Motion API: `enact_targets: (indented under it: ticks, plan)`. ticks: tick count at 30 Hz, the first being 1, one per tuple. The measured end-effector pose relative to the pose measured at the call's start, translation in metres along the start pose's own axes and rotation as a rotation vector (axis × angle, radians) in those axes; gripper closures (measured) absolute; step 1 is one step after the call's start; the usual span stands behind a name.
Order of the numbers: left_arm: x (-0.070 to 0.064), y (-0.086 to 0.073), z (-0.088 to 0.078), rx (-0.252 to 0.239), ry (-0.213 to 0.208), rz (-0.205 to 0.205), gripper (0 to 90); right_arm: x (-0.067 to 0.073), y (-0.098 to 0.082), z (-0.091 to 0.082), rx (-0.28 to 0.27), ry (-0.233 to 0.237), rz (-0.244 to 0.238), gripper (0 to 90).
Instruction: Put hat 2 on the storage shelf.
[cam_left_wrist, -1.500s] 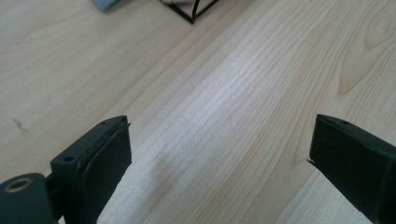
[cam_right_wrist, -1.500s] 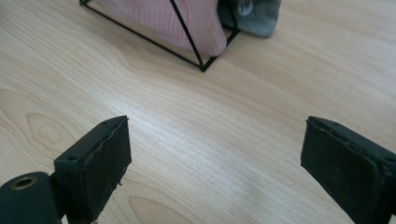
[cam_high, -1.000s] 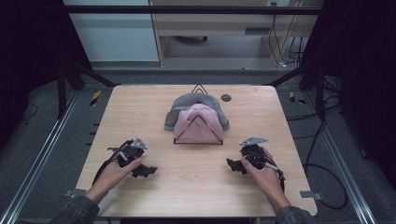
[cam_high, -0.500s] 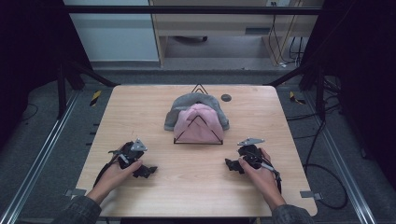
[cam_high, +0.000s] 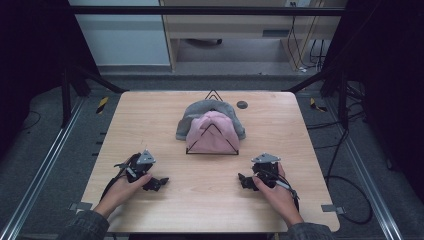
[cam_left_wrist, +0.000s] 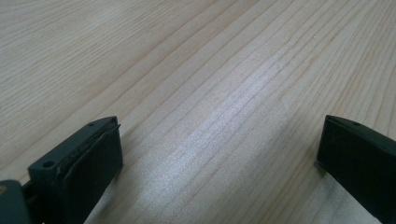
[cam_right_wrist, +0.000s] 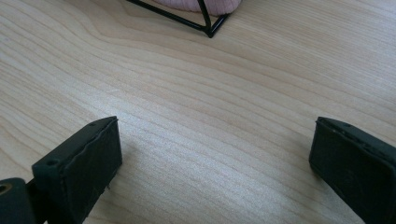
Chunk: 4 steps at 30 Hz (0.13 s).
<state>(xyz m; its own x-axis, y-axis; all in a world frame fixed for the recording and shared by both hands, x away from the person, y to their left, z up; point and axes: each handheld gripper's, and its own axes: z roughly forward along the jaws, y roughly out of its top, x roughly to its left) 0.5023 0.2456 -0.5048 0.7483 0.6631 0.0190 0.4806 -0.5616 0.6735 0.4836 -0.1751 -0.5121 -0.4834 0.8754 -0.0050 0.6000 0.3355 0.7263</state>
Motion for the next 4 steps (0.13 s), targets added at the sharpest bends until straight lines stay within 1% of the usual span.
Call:
enact_targets:
  ticks: [4]
  plan:
    - [0.0002, 0.0004, 0.0001, 0.002, -0.002, 0.002, 0.0, -0.0002, 0.0002, 0.0003, 0.001, 0.003, 0.000, 2.1]
